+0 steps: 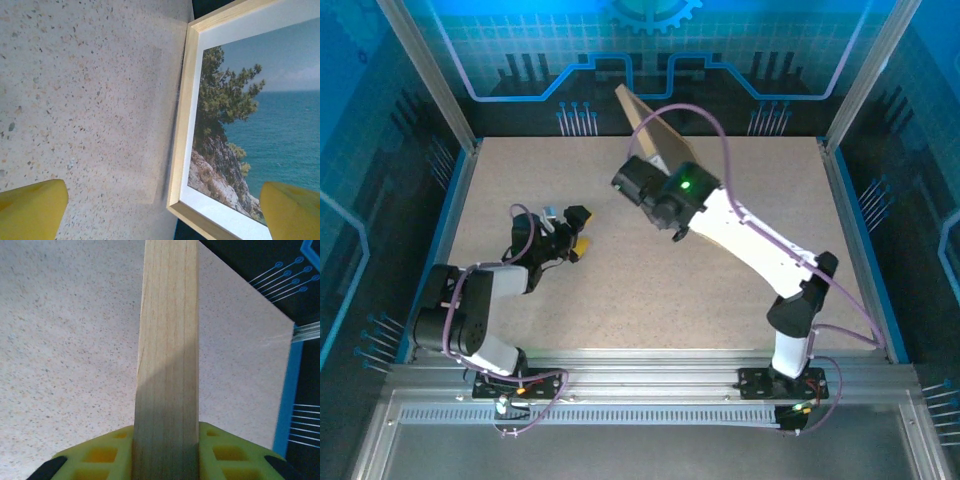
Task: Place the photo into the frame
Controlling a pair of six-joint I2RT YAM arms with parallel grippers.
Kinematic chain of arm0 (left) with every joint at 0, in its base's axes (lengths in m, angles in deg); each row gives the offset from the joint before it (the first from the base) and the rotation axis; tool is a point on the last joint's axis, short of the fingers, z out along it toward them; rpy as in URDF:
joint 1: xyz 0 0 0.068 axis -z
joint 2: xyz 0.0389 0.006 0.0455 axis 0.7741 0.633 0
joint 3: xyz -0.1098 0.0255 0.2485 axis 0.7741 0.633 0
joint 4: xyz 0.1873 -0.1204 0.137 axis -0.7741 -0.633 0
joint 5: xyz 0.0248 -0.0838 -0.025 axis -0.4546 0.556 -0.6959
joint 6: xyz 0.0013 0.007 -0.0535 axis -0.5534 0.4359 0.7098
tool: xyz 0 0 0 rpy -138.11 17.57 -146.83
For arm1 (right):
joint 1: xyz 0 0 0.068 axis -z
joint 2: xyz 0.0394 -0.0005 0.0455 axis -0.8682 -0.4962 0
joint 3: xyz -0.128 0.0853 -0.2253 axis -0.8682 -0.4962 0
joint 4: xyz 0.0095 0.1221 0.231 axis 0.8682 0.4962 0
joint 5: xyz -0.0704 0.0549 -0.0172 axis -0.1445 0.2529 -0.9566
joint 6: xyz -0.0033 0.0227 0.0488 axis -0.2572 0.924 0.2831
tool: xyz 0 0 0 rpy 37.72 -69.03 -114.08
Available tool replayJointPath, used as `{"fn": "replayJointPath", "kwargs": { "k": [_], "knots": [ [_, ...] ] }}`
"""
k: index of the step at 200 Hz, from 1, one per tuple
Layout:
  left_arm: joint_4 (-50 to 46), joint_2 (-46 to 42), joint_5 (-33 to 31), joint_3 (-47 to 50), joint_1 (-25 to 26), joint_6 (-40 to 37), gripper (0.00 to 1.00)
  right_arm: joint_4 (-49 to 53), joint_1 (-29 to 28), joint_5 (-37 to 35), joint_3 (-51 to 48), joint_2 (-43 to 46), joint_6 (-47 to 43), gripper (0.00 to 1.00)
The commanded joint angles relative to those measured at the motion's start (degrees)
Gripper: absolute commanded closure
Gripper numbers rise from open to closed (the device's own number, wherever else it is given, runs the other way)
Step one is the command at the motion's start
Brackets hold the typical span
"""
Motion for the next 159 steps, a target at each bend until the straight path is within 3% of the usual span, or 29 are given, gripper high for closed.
{"fn": "replayJointPath", "kwargs": {
  "k": [1, 23, 62, 88, 127, 159],
  "knots": [
    [2.6, 1.6, 1.0, -1.6, -0.3, 0.3, 0.01, -2.2, 2.8, 9.7, -1.3, 4.4, -2.0, 1.00],
    [3.5, 2.4, 1.1, -1.8, -0.3, 0.8, 0.01, -9.1, 9.0, 18.5, -10.6, 11.1, 0.5, 1.00],
    [3.8, 3.0, 1.3, -2.4, -0.3, 1.3, 0.01, -26.5, 24.8, 42.7, -31.2, 24.7, 7.6, 1.00],
    [3.6, 3.5, 1.2, -3.0, 0.1, 1.2, 0.01, -31.6, 34.4, 55.0, -38.2, 28.5, 9.4, 1.00],
    [3.5, 4.6, 0.8, -4.3, 1.3, 1.4, 0.01, -34.4, 44.3, 65.3, -43.6, 29.8, 9.6, 1.00],
    [3.1, 5.9, 0.6, -5.7, 2.6, 1.4, 0.01, -30.7, 49.0, 65.8, -42.9, 30.0, 6.1, 1.00]
  ]
}}
